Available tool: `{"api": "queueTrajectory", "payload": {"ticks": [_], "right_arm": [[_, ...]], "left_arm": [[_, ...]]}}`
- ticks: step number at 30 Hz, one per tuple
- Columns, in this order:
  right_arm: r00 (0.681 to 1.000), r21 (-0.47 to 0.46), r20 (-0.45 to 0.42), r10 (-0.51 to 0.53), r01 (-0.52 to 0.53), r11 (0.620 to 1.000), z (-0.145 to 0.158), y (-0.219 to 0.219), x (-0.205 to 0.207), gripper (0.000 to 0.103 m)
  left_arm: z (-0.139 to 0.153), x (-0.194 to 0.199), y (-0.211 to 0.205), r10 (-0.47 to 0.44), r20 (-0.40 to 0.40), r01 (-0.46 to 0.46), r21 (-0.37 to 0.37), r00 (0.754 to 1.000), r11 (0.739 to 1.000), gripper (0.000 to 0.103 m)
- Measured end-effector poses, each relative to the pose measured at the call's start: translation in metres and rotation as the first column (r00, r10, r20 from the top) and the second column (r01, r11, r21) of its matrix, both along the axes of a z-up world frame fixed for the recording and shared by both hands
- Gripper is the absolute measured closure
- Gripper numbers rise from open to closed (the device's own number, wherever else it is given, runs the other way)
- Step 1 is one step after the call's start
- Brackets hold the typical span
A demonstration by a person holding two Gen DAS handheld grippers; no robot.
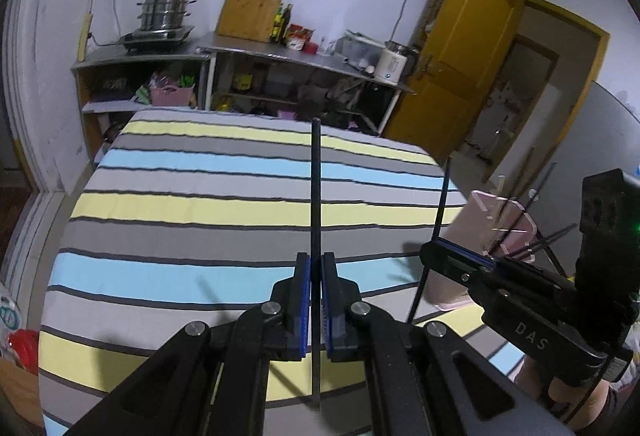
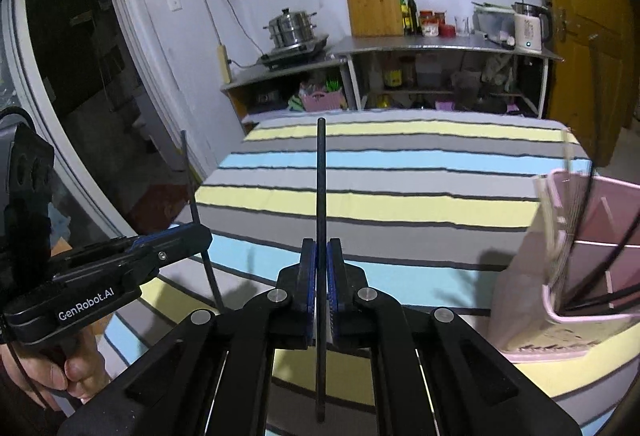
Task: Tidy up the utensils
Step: 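Lift both held chopsticks and carry them over the pink holder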
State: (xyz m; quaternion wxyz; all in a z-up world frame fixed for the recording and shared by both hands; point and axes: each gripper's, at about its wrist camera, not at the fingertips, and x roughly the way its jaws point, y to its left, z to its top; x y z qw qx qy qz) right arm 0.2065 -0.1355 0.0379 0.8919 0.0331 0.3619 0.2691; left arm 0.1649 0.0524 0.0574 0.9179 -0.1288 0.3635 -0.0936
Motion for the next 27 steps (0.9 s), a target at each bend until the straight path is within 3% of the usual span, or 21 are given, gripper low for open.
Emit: {"api": "queueTrajectory", "payload": {"ticks": [14, 27], "right_arm": [[0.995, 0.057, 0.065, -0.078, 0.074, 0.996, 0.038, -0.053, -0.030, 0.098], [0.969, 0.081, 0.147, -0.199, 0.189, 0.979, 0.083, -0.117, -0.055, 0.098]], "left_arm": [[0.036, -0.020, -0.043, -0.109, 0.049, 0.109, 0.004, 0.993, 0.994, 0.098], [0.091, -0.014, -0.108, -0.244, 0.120, 0.249, -0.026, 0.962, 0.968, 0.098]]}}
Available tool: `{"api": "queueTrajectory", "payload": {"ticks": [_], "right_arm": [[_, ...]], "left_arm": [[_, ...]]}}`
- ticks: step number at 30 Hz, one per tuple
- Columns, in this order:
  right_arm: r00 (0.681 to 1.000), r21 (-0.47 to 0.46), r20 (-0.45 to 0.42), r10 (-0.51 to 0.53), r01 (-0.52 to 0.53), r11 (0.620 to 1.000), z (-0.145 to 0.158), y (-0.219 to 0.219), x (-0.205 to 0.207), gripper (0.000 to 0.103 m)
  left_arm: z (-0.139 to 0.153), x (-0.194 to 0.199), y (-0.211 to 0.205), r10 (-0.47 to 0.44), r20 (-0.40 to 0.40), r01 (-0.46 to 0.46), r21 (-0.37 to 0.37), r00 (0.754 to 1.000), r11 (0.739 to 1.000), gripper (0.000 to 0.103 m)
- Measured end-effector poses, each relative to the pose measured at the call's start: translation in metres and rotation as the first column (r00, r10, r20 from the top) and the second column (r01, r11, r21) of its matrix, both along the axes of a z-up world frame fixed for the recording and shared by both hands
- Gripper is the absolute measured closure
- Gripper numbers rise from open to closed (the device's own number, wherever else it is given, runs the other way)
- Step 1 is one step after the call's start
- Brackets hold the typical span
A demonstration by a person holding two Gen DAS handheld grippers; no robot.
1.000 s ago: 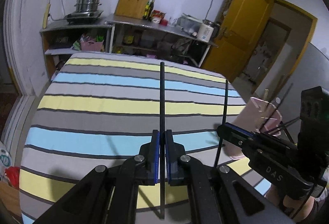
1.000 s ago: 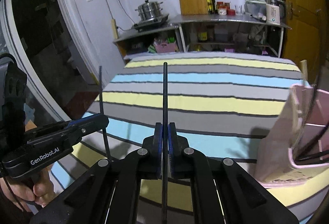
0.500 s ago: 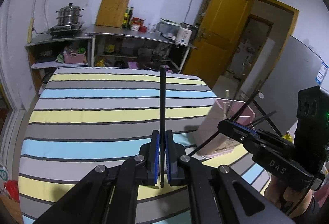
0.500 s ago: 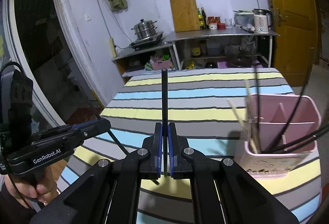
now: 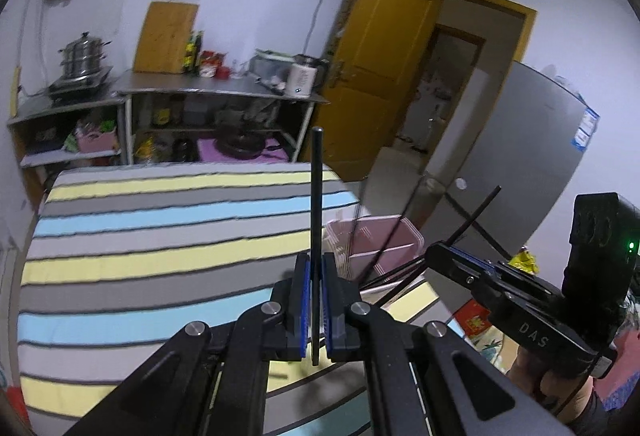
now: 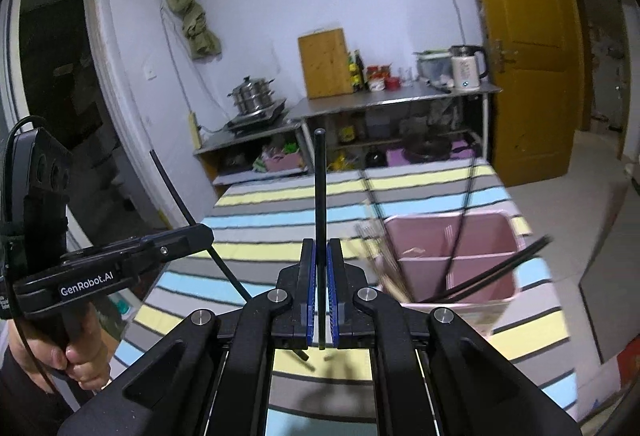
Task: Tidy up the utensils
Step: 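Lift both held chopsticks and carry them over the pink holder, then lower the chopsticks into the holder and open both grippers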
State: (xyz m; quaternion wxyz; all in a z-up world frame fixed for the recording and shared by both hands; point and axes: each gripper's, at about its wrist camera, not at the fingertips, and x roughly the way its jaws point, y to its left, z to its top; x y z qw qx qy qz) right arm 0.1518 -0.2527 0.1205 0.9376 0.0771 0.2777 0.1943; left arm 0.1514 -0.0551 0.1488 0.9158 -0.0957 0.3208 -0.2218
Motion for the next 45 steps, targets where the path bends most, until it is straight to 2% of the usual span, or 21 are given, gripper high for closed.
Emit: {"api": "queueTrajectory", "payload": {"ticks": [9, 16, 28, 37, 45], "right_arm": [[0.994, 0.011, 0.079, -0.081, 0.081, 0.997, 0.031, -0.038, 0.001, 0.098], [0.987, 0.015, 0.103, -0.127, 0.126, 0.992, 0.035, -0.052, 0.014, 0.098], [0.981, -0.010, 0.089, -0.170, 0.171, 0.985, 0.014, -0.059, 0.039, 0.098], [0.984, -0.035, 0.055, -0.168, 0.170, 0.985, -0.004, -0.051, 0.050, 0.098], [0.987, -0.058, 0.029, -0.160, 0.162, 0.985, -0.016, -0.047, 0.056, 0.097]], "left_arm": [[0.039, 0.023, -0.044, -0.069, 0.074, 0.069, -0.001, 0.995, 0.998, 0.098], [0.045, 0.055, -0.071, -0.084, 0.093, 0.083, 0.012, 0.992, 0.996, 0.098], [0.012, 0.107, -0.095, -0.102, 0.091, 0.099, 0.040, 0.991, 0.994, 0.098], [-0.021, 0.123, -0.105, -0.122, 0.057, 0.119, 0.066, 0.991, 0.991, 0.098], [-0.037, 0.126, -0.104, -0.134, 0.029, 0.132, 0.073, 0.991, 0.989, 0.098]]}}
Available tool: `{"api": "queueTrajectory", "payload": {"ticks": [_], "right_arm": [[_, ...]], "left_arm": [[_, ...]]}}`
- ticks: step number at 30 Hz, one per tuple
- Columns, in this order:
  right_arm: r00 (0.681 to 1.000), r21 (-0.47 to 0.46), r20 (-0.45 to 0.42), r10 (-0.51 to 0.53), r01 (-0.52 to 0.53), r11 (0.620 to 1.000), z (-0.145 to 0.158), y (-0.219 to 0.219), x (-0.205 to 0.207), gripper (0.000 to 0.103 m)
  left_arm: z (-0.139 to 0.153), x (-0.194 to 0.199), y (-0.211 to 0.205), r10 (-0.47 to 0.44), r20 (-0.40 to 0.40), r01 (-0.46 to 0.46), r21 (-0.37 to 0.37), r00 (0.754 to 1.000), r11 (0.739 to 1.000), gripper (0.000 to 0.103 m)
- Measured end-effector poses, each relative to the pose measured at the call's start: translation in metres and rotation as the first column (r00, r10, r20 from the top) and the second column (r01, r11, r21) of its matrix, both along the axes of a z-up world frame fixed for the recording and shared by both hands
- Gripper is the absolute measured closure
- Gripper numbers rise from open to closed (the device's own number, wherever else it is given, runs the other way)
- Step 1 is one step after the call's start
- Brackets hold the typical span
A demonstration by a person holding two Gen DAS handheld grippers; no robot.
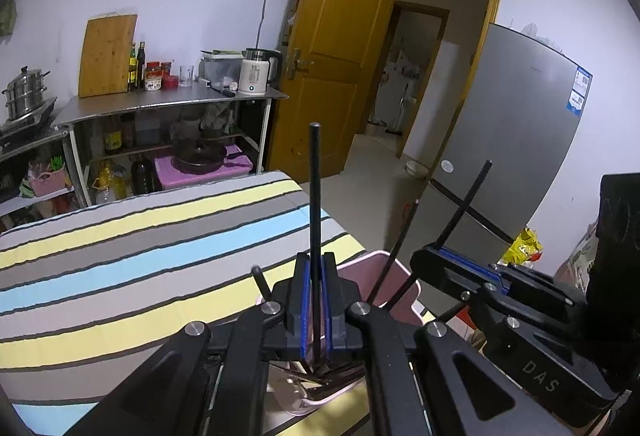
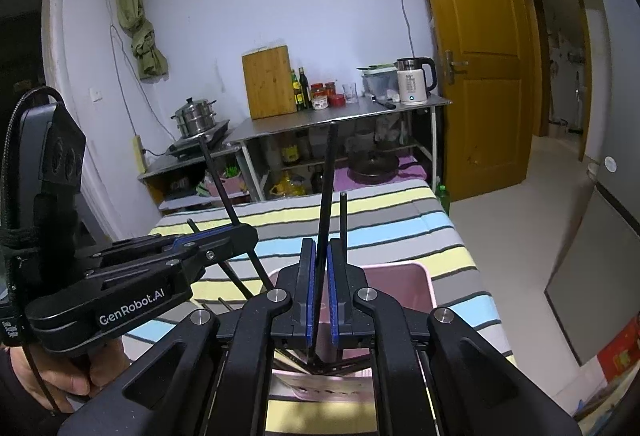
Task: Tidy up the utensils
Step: 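Lower the chopsticks into the holder and open both grippers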
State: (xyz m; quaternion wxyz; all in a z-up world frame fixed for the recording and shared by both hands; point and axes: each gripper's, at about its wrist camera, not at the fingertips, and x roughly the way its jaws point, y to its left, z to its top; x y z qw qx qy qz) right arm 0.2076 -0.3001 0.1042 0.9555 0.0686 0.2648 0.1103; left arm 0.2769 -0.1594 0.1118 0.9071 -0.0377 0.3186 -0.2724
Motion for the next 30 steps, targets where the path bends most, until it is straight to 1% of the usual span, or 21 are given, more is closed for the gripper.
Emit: {"api": "queueTrajectory", "payload": {"ticks": [2, 9, 11, 12, 19, 23, 30], "right_arm": [[1.000, -0.011, -0.001, 0.003, -0.003, 1.000, -0.001, 0.002, 0.000, 0.097], [0.999, -0.016, -0.052, 0.005, -0.005, 1.000, -0.013, 0.003, 0.006, 0.097], [0.999, -0.019, -0.051, 0.002, -0.003, 1.000, -0.012, 0.003, 0.006, 0.096], [0.999, -0.020, -0.047, 0.001, -0.002, 1.000, -0.010, 0.003, 0.005, 0.093], [1.000, -0.025, -0.024, 0.000, 0.000, 1.000, -0.001, 0.005, -0.002, 0.091], [1.000, -0.018, -0.002, -0.003, 0.003, 1.000, 0.006, 0.003, -0.013, 0.089], [1.000, -0.006, 0.030, -0.005, 0.005, 1.000, 0.020, 0.002, -0.033, 0.088]], "left_arm": [[-0.004, -0.002, 0.000, -0.003, -0.007, 0.003, 0.000, 1.000, 1.000, 0.098], [-0.012, -0.009, 0.004, -0.010, -0.022, 0.010, 0.001, 1.000, 1.000, 0.098], [-0.011, -0.011, 0.007, -0.004, -0.021, 0.004, -0.005, 1.000, 1.000, 0.097], [-0.011, -0.012, 0.008, -0.002, -0.022, 0.002, -0.007, 1.000, 1.000, 0.097], [0.000, -0.021, 0.020, 0.009, -0.005, -0.009, -0.027, 1.000, 1.000, 0.097], [0.010, -0.035, 0.028, 0.014, 0.019, -0.014, -0.043, 1.000, 0.999, 0.096], [0.028, -0.061, 0.039, 0.026, 0.064, -0.022, -0.059, 0.998, 0.998, 0.095]]}}
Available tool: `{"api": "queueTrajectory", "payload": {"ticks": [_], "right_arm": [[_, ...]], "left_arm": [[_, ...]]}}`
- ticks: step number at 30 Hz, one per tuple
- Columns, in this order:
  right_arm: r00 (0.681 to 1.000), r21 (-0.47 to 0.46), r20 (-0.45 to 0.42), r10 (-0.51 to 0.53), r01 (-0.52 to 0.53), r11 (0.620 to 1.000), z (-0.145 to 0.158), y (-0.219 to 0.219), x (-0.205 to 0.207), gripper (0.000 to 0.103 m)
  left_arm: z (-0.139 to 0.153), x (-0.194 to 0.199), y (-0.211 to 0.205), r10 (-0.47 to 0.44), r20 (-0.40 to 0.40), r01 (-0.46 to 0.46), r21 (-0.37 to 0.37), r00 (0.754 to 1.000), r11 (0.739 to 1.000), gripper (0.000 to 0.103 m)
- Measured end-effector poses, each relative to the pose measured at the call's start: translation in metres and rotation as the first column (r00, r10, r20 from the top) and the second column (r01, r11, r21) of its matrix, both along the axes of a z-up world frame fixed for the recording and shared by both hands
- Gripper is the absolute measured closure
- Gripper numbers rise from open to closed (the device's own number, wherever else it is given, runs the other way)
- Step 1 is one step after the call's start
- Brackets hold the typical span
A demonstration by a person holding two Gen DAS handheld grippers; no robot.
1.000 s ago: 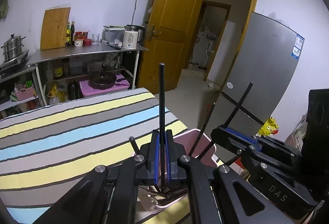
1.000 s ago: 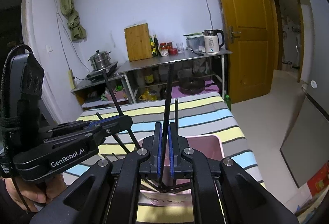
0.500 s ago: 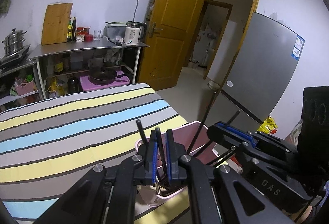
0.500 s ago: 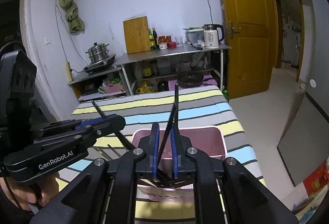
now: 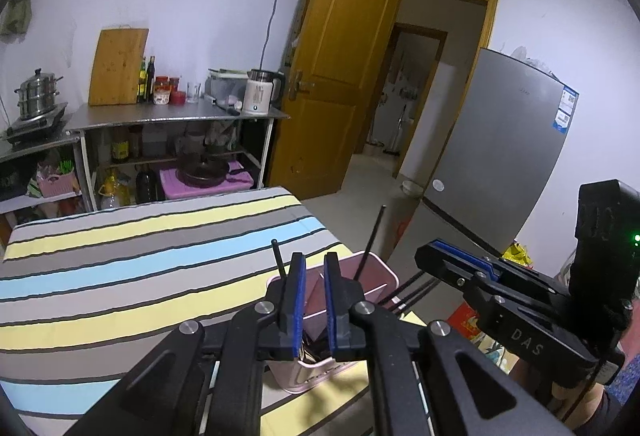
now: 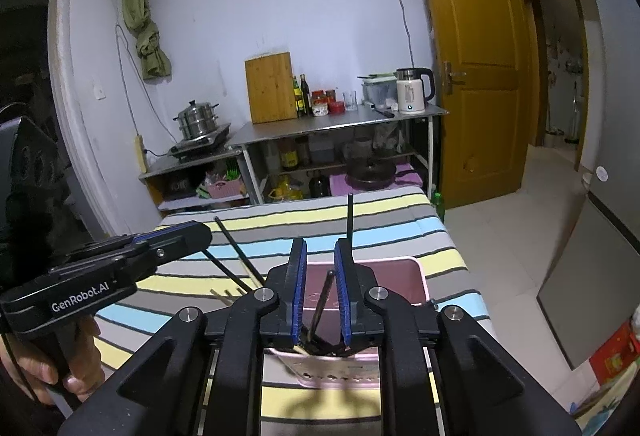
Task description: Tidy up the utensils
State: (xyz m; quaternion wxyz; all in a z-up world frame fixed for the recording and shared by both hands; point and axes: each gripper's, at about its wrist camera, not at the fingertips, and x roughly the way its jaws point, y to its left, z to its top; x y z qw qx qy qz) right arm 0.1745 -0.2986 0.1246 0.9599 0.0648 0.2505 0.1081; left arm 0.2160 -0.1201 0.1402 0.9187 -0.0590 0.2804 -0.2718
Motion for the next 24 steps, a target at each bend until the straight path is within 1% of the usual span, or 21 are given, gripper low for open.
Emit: {"api": "queueTrajectory", "payload": {"ticks": [5, 10, 15, 24], "right_arm": [[1.000, 0.008, 0.009, 0.004, -0.004, 1.000, 0.004, -0.001, -0.013, 0.088], [1.000, 0.008, 0.010, 0.010, -0.010, 1.000, 0.002, 0.001, -0.028, 0.088], [1.000, 0.010, 0.007, 0.018, -0.018, 1.000, -0.005, 0.002, -0.042, 0.088], [1.000, 0.006, -0.009, 0.030, -0.029, 1.000, -0.024, 0.006, -0.067, 0.088]], "left_arm": [[0.004, -0.019, 0.003, 0.004, 0.015, -0.004, 0.007, 1.000, 1.000, 0.094], [0.000, -0.038, 0.008, 0.013, 0.019, -0.013, 0.012, 1.000, 1.000, 0.094], [-0.010, -0.060, 0.009, 0.016, 0.029, -0.017, 0.028, 0.999, 0.999, 0.094], [-0.036, -0.092, 0.008, 0.031, 0.038, -0.033, 0.056, 0.999, 0.998, 0.094]]}}
